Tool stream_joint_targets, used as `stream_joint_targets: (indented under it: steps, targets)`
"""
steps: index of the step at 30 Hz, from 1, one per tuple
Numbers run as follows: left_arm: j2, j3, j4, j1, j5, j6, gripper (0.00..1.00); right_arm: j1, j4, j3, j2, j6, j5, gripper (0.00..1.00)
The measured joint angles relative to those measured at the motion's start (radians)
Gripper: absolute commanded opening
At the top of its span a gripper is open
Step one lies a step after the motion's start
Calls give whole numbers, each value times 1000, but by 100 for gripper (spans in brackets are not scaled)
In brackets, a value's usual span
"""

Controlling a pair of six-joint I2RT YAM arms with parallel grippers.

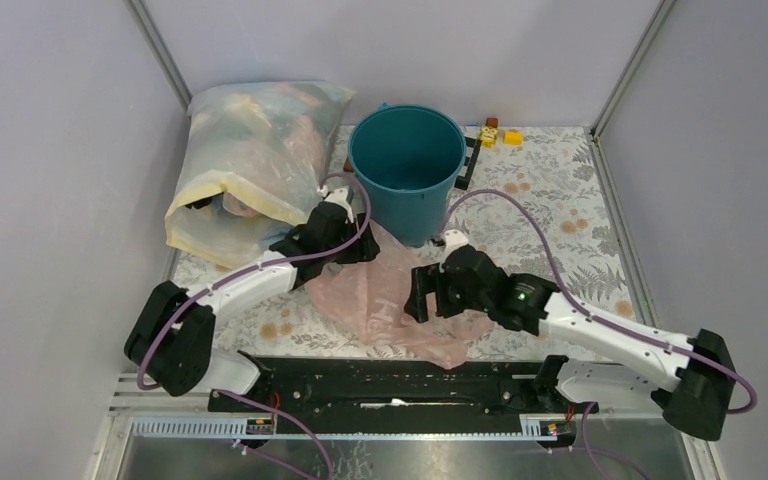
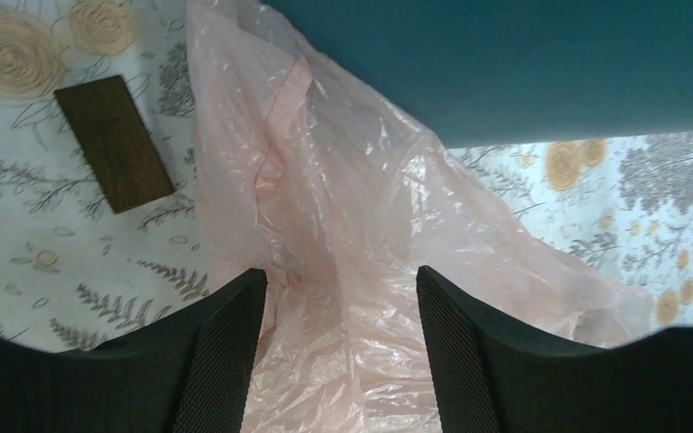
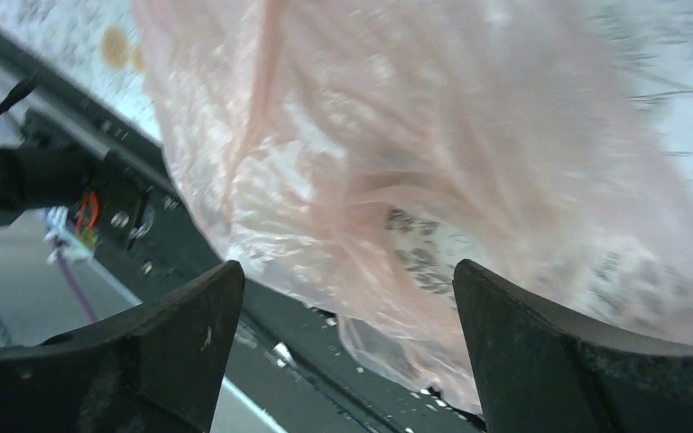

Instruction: Put the trash bags into the trash bin

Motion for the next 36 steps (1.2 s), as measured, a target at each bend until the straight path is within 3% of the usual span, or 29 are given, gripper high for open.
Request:
stream_joint_targets:
  steps: [8,14,20,32,34,36]
  targets:
    - [-111,-5,-96,0,-19,39,83,-34,-117,8,-76,-25,285,89]
    - [-284,-6,-171,0,-22,45,80,-150,-84,8,4,-110,252,87]
    - [-430,-63,-240,0,20,-2,74,-158,24,8,101,-191,195,80]
    - [-772,-208,-493,0,57,-247,81,-246,254,-61,243,-226,100,79]
    - [-819,-219,-518,0,51,-287,81,-253,280,-65,271,-226,93,64]
    - [-864,-231,-533,0,43,-321,82,-254,294,-64,306,-226,88,37]
